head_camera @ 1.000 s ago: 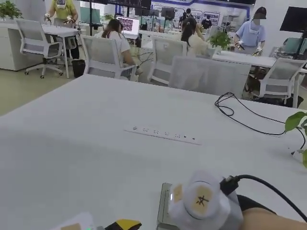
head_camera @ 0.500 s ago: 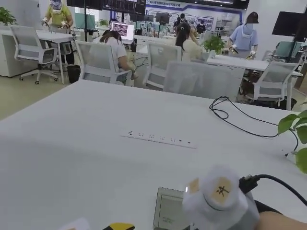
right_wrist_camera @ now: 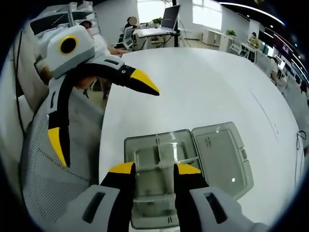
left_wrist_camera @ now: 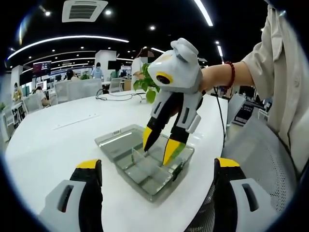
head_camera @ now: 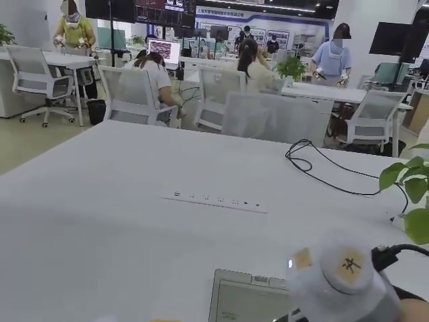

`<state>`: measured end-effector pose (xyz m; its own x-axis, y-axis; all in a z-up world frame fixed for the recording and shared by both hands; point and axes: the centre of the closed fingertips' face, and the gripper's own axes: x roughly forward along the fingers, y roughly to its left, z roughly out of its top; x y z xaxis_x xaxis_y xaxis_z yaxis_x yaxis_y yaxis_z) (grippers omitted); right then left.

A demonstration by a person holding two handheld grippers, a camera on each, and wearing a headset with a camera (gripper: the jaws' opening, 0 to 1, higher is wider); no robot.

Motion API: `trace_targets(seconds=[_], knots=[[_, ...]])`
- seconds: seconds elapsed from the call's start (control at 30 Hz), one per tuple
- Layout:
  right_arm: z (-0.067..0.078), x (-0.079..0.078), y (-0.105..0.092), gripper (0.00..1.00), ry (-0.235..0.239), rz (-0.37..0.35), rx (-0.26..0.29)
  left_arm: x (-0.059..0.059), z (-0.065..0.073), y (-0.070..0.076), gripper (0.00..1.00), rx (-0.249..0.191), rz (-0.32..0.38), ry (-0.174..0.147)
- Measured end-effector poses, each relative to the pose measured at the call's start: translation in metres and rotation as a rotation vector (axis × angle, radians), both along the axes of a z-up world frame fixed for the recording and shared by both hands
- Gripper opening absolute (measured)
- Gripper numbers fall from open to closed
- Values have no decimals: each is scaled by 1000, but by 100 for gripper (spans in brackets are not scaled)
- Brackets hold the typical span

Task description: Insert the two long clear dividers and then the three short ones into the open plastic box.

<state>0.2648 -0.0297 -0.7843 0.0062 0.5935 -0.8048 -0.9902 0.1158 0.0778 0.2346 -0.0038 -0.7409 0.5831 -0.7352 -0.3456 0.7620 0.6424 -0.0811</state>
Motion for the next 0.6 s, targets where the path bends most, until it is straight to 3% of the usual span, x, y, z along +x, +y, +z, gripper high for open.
trace_targets(seconds=[0.6], knots=[[3, -3, -48, 36, -23, -73, 10, -2, -4, 0, 98, 19, 4, -1]])
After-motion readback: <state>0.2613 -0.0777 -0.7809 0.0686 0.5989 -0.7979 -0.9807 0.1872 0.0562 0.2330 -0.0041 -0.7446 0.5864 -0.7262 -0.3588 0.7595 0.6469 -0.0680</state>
